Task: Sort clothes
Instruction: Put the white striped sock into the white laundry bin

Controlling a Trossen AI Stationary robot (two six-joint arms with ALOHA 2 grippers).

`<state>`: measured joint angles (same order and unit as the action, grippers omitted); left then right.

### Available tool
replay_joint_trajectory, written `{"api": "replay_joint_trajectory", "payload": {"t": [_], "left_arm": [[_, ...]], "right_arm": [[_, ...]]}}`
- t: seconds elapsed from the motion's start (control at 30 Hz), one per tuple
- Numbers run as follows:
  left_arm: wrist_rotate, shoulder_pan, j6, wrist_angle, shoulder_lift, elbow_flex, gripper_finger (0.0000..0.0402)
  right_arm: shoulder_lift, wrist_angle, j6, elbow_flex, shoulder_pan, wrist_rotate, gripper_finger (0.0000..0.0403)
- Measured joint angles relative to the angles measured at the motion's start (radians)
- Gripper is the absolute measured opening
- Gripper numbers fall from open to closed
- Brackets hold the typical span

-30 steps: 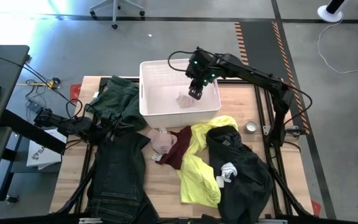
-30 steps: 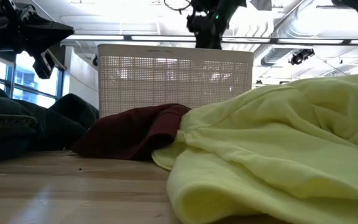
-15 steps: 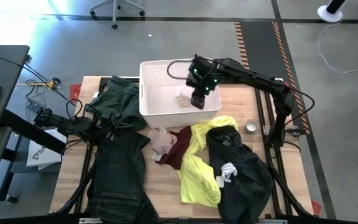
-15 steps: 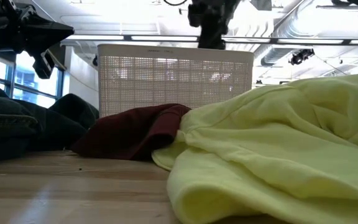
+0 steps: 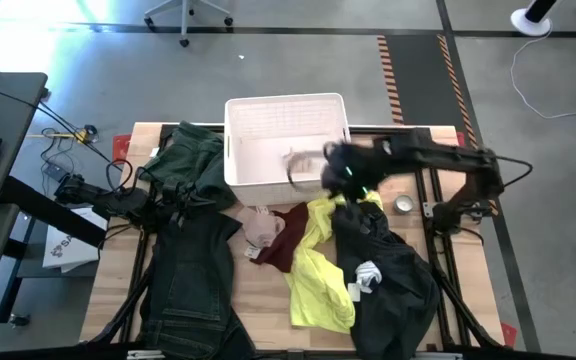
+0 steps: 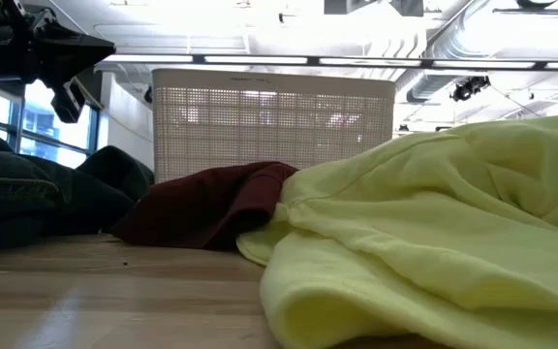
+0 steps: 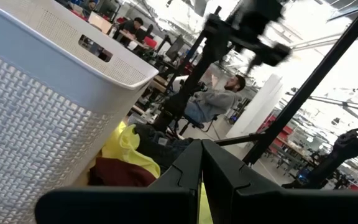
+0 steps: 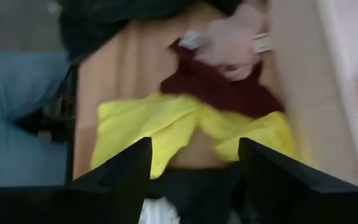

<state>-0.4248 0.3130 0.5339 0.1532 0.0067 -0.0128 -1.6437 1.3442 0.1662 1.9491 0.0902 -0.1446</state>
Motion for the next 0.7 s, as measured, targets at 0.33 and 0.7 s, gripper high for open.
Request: {"api": "replay_joint_trajectory", "payload": {"t": [0.33,0.7], "left_arm": [[0.005,0.000,-0.007,0.000,0.000,0.000,0.0010],[0.023,0.002,-0.014,0.000,0.000,0.000,0.0010]], "right_arm": [[-0.025,0.164,0.336,0.000,0.421,0.317,0.0243],[-0.078,0.216,0.575,-0.271,0.634,0.388,0.0245]]}}
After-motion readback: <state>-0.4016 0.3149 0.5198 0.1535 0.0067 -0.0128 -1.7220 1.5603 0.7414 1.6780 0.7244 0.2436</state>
